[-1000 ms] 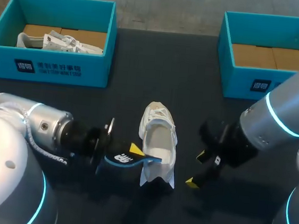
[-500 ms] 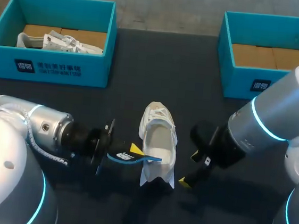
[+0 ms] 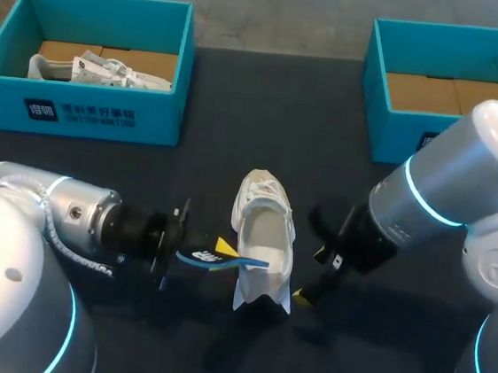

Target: Take the shoe out of the shoebox, open the shoe tongue, remove and reinsert the insole, then place the shoe into the shoebox

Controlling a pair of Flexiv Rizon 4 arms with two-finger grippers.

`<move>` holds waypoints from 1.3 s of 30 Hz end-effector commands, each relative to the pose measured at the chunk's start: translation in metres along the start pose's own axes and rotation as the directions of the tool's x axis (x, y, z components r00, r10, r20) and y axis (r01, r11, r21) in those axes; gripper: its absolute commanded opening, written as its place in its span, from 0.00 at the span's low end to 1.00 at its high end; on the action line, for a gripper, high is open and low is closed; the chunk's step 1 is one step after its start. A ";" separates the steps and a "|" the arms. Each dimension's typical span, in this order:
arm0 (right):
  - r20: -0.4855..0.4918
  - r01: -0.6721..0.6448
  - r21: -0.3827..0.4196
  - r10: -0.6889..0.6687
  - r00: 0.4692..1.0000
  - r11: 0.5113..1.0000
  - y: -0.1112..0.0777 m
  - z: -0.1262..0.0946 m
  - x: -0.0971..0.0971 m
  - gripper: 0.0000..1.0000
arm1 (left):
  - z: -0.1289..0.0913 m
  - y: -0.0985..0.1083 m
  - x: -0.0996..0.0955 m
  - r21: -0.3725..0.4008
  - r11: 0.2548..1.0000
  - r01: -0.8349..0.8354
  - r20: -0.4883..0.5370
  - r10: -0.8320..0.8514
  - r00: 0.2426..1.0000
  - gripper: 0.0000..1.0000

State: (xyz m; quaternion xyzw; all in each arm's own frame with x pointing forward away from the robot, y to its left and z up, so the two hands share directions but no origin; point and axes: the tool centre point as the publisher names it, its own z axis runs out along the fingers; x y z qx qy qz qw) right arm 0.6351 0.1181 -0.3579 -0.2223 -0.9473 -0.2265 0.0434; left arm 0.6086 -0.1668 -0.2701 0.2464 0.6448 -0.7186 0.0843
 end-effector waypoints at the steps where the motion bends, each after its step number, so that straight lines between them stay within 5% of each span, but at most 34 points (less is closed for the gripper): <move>1: 0.006 0.000 -0.007 0.000 1.000 1.000 -0.002 0.002 0.003 1.00 | 0.003 0.000 -0.001 0.012 1.000 -0.002 0.016 0.002 1.000 0.00; 39: 0.006 0.000 -0.007 0.000 1.000 1.000 -0.002 0.002 0.003 1.00 | 0.031 0.013 -0.008 0.043 0.998 0.037 0.075 -0.040 0.996 0.00</move>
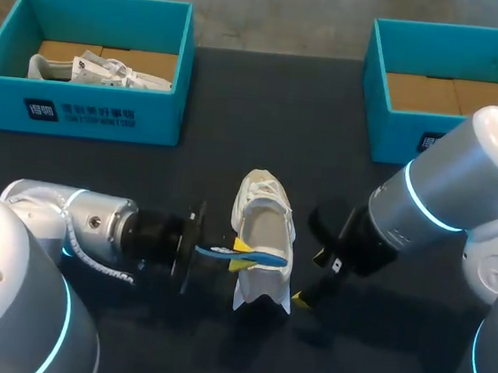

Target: Take the shoe out of the shoebox, open the shoe tongue, remove and reinsert the insole, then place the shoe into the shoebox

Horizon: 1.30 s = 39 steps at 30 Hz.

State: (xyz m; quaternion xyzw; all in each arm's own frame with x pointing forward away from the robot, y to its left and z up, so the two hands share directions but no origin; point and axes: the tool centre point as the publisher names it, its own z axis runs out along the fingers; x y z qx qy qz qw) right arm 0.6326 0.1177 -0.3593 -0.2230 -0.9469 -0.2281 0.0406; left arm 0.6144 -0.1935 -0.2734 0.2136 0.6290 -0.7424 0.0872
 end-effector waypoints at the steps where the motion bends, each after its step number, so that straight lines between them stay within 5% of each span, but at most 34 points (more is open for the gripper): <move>1: 0.001 0.000 -0.002 0.000 1.000 1.000 0.000 0.001 0.001 1.00 | 0.007 0.005 0.001 -0.007 1.000 0.005 0.012 -0.005 1.000 0.00; 39: 0.001 0.000 -0.002 0.000 1.000 1.000 0.000 0.001 0.001 1.00 | -0.002 0.032 -0.011 -0.101 0.988 0.115 0.127 -0.102 0.987 0.00</move>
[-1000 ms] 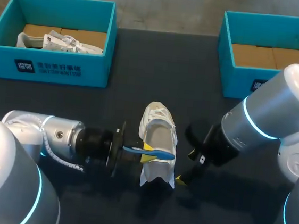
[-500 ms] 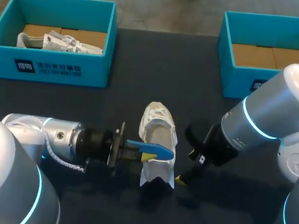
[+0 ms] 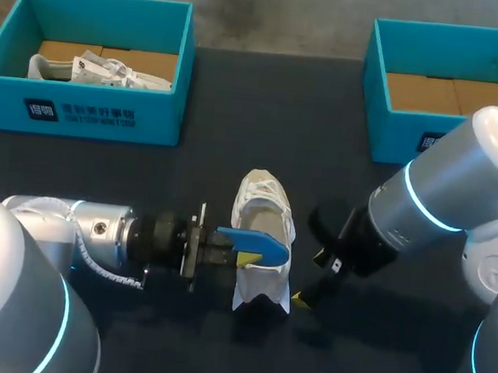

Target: Take the shoe out of the shoebox, open the shoe tongue, remove and reinsert the insole, then place the shoe into the shoebox

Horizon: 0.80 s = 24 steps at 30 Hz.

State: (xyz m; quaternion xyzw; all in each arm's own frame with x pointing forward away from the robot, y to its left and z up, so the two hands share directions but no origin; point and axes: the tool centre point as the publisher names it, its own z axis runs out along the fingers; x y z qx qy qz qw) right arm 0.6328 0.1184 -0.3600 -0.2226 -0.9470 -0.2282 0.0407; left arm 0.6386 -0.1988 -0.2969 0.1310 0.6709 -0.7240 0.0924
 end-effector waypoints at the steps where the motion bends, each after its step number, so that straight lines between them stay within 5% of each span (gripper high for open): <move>1: 0.001 -0.001 -0.002 0.001 1.000 1.000 -0.001 0.000 0.001 1.00 | 0.000 0.001 0.001 -0.011 1.000 -0.007 0.011 0.007 1.000 0.00; 24: 0.001 -0.001 -0.002 0.001 1.000 1.000 -0.001 0.000 0.001 1.00 | -0.004 0.013 0.005 0.026 0.987 -0.159 -0.090 0.161 0.983 0.00</move>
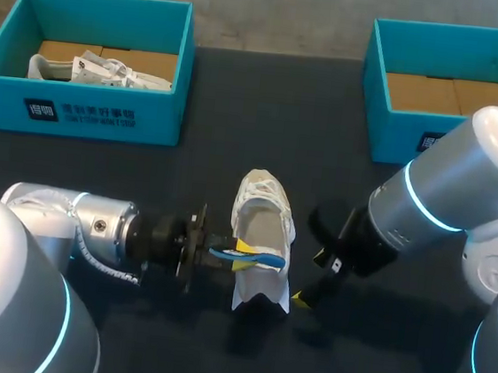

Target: Take the shoe out of the shoebox, open the shoe tongue, remove and reinsert the insole, then place the shoe into the shoebox

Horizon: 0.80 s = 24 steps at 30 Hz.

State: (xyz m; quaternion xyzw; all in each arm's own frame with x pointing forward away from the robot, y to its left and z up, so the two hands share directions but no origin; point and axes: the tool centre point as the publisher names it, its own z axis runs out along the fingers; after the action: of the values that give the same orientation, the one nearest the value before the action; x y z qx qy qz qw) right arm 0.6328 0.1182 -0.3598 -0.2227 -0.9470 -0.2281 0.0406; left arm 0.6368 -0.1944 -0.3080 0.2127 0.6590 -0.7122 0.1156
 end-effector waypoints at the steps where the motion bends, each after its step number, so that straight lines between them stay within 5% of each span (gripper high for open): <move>1: 0.001 -0.001 -0.002 0.001 1.000 1.000 -0.001 0.000 0.001 1.00 | 0.001 0.004 0.000 0.010 1.000 -0.014 -0.005 0.014 1.000 0.00; 24: 0.001 -0.001 -0.002 0.001 1.000 1.000 -0.001 0.000 0.001 1.00 | 0.006 0.022 -0.007 -0.033 0.997 -0.069 0.002 0.069 0.998 0.00</move>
State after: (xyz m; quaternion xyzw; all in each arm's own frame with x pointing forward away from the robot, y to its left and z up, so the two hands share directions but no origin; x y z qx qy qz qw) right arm 0.6327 0.1181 -0.3597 -0.2227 -0.9470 -0.2280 0.0405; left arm 0.6516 -0.2012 -0.3229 0.2324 0.6618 -0.6983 0.1429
